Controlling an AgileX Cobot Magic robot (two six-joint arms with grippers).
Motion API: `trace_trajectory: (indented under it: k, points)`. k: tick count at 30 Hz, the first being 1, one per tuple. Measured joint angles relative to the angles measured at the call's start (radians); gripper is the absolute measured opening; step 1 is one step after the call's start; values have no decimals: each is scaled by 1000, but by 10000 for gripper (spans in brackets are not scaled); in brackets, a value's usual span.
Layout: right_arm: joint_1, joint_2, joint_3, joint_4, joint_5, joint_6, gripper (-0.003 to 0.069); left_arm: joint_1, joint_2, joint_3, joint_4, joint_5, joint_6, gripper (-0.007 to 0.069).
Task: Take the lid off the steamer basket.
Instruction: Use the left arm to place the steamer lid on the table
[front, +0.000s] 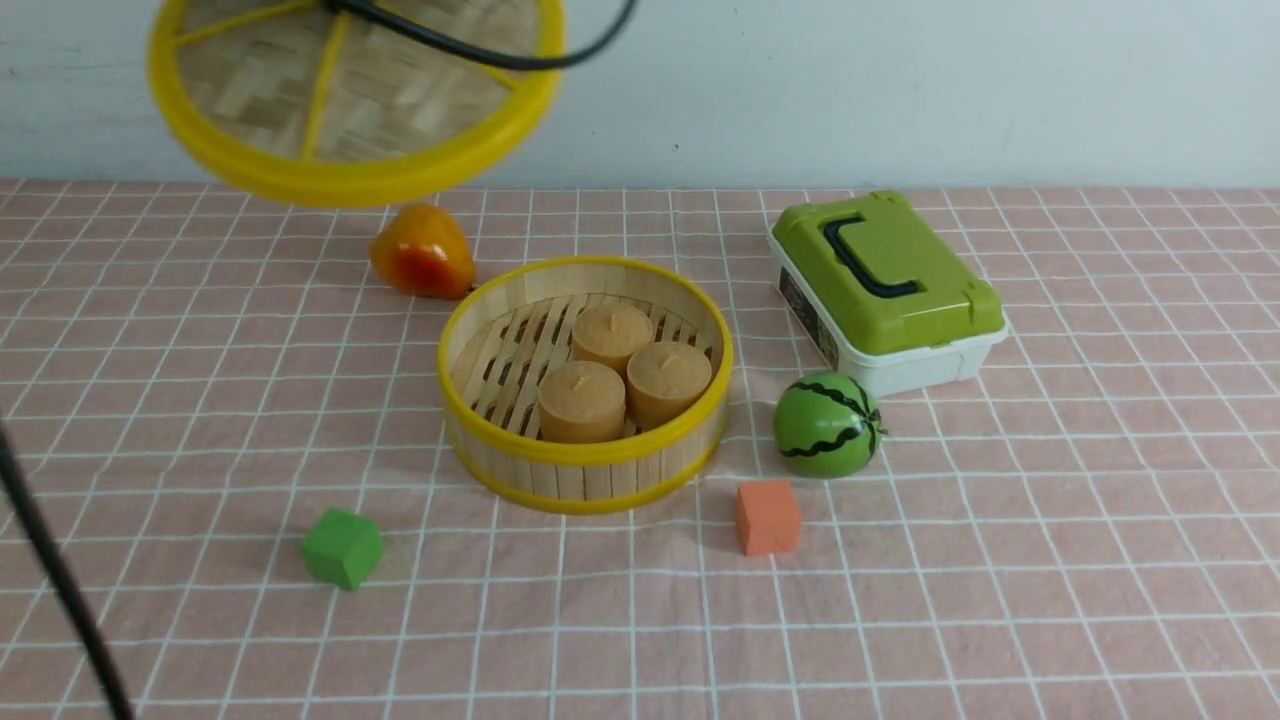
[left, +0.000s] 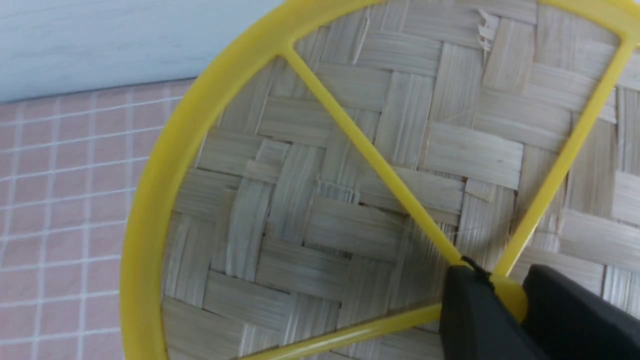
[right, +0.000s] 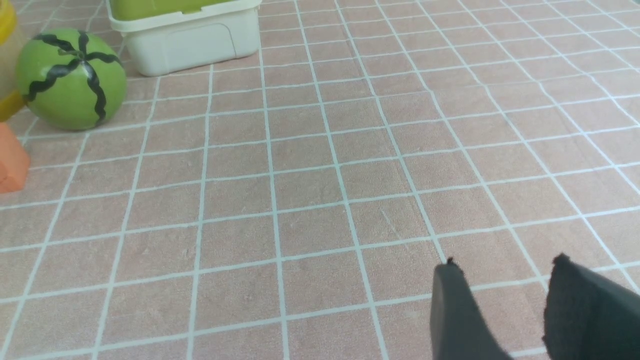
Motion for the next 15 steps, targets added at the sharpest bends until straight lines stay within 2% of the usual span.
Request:
trace_trajectory:
  k: [1,3,5,10,15]
  points:
    - [0,0,0,0,0,0,242,71,-35,71,-26,-19,0,103]
    - [0,0,0,0,0,0,242,110,-47,119,-47,-38,0,103]
    - [0,0,0,0,0,0,242,199,-50,270,-107,-129,0,103]
    - [0,0,0,0,0,0,242,267,44,482,-160,-324,-14,103]
    - [0,0,0,0,0,0,242,276,183,530,-171,-388,-72,103]
